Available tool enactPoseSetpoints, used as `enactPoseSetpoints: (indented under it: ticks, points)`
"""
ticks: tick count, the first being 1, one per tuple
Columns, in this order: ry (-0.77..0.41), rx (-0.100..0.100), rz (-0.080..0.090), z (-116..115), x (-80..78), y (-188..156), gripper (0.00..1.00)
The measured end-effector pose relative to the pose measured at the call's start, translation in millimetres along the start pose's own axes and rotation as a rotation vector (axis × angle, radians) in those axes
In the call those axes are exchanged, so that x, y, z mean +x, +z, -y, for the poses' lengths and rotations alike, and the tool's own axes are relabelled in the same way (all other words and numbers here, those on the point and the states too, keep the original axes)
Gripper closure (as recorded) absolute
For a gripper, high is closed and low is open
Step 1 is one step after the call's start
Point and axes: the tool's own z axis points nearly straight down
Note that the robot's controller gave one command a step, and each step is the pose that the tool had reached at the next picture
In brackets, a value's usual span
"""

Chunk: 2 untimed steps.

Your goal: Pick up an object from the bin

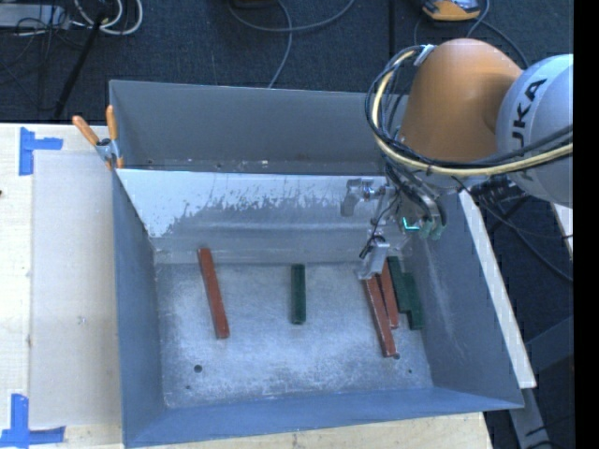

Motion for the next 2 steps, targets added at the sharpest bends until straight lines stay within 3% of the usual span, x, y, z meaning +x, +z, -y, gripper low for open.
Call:
enactPoseSetpoints:
  ticks: [1, 2]
  points:
    - [-0.209, 0.001, 0.000, -19, 47.3, 125, 0.00]
    - [0.206, -0.001, 0.009, -43, 31.0, 125, 0.00]
